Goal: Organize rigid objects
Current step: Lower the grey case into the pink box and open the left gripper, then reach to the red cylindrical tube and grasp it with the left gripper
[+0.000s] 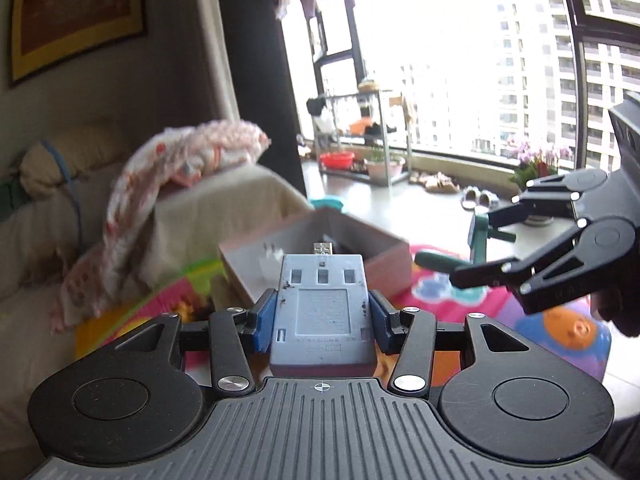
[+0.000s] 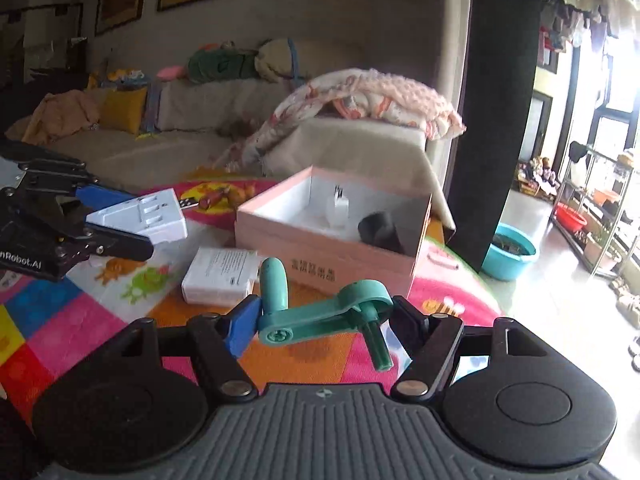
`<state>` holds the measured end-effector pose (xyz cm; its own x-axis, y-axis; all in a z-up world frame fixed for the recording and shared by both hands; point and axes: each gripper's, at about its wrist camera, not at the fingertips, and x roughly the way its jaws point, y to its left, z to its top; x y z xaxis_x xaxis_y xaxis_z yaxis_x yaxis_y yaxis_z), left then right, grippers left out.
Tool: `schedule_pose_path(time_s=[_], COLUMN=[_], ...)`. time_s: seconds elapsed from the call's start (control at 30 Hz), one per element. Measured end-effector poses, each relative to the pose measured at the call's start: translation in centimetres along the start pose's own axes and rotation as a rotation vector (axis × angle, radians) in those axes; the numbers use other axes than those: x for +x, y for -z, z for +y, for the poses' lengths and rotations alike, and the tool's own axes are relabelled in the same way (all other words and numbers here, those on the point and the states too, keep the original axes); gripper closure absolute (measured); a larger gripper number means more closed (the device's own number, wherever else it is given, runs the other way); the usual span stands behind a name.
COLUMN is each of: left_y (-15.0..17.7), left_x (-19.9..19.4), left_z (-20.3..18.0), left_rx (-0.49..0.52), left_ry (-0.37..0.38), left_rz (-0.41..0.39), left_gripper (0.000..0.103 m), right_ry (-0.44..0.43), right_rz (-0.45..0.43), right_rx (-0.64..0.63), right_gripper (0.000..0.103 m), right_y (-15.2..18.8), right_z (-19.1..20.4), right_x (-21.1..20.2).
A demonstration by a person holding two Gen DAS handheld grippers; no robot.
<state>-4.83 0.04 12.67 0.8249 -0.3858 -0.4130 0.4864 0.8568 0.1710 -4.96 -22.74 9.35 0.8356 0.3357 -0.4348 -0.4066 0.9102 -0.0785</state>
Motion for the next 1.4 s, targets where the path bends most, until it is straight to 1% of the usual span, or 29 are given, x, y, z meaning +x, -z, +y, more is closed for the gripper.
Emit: schedule_pose_path(time_s=[0.07, 0.1, 0.17, 0.27, 0.33, 0.4, 0.43, 0.47, 0.53, 0.57, 0.6, 0.67, 0.8, 0.87, 0.93, 1.03, 1.1, 1.13, 1.2, 1.33, 1.4], left_y=[-2.9, -4.1, -6.2, -8.4, -9.1, -9.1, -8.8, -8.4, -7.0, -6.1, -5.2, -3.1, 1.7, 4.3, 6.2, 8.3, 9.1, 9.2, 9.2, 8.1, 7.1], left_x=[0.8, 1.4, 3.4, 7.2, 9.7, 12.7, 14.1, 15.4, 16.6, 16.7, 16.6, 15.7, 13.1, 12.0, 11.6, 11.3, 11.0, 10.9, 10.8, 11.8, 13.1], left_z=[1.0, 1.6, 3.0, 5.2, 6.6, 8.0, 8.4, 8.8, 8.9, 9.0, 9.1, 9.8, 11.0, 11.8, 13.0, 15.2, 15.7, 15.7, 15.4, 15.1, 15.1], left_rx=[-0.015, -0.033, -0.091, -0.205, -0.285, -0.359, -0.381, -0.389, -0.362, -0.351, -0.354, -0.391, -0.444, -0.474, -0.518, -0.627, -0.654, -0.65, -0.639, -0.632, -0.624], left_ry=[0.007, 0.011, 0.034, 0.09, 0.11, 0.154, 0.164, 0.157, 0.108, 0.085, 0.084, 0.102, 0.077, 0.033, -0.034, -0.086, -0.096, -0.096, -0.106, -0.1, -0.079], left_rz=[-0.076, -0.101, -0.12, -0.111, -0.104, -0.066, -0.038, -0.014, -0.005, -0.008, -0.012, -0.017, -0.01, 0.0, 0.014, 0.051, 0.066, 0.068, 0.065, 0.053, 0.073], left_gripper=[0.05, 0.05, 0.05, 0.05, 0.05, 0.05, 0.05, 0.05, 0.052, 0.052, 0.052, 0.052, 0.052, 0.052, 0.052, 0.052, 0.052, 0.052, 0.052, 0.052, 0.052], right_ry=[0.026, 0.037, 0.057, 0.065, 0.059, 0.051, 0.034, 0.015, 0.019, 0.017, 0.002, -0.022, -0.022, -0.027, -0.036, -0.021, -0.017, -0.012, -0.005, 0.004, 0.01], right_rz=[-0.061, -0.088, -0.125, -0.131, -0.129, -0.121, -0.124, -0.12, -0.058, -0.031, -0.011, 0.019, 0.084, 0.121, 0.159, 0.185, 0.201, 0.213, 0.205, 0.21, 0.207], right_rx=[-0.001, 0.0, 0.016, 0.058, 0.07, 0.061, 0.055, 0.054, 0.072, 0.091, 0.12, 0.168, 0.167, 0.172, 0.184, 0.204, 0.237, 0.256, 0.278, 0.287, 0.278], right_gripper=[0.033, 0.032, 0.032, 0.032, 0.032, 0.032, 0.032, 0.032, 0.026, 0.026, 0.026, 0.026, 0.026, 0.026, 0.026, 0.026, 0.026, 0.026, 0.026, 0.025, 0.025], right_y=[-2.0, -2.8, -4.6, -6.8, -7.8, -8.4, -8.4, -8.3, -7.9, -7.5, -6.8, -5.1, -1.3, 0.4, 1.7, 3.3, 4.1, 4.4, 4.4, 4.5, 4.5], right_z=[-0.4, -0.6, -1.1, -1.9, -2.2, -2.1, -2.1, -2.1, -2.2, -2.3, -2.6, -3.0, -2.5, -2.2, -1.9, -1.4, -1.5, -1.6, -2.0, -2.0, -1.8], right_x=[0.0, 0.2, 1.2, 3.6, 5.6, 8.0, 9.1, 10.1, 12.2, 12.8, 13.0, 13.0, 11.8, 11.4, 11.2, 11.3, 11.6, 11.7, 11.7, 11.8, 11.8])
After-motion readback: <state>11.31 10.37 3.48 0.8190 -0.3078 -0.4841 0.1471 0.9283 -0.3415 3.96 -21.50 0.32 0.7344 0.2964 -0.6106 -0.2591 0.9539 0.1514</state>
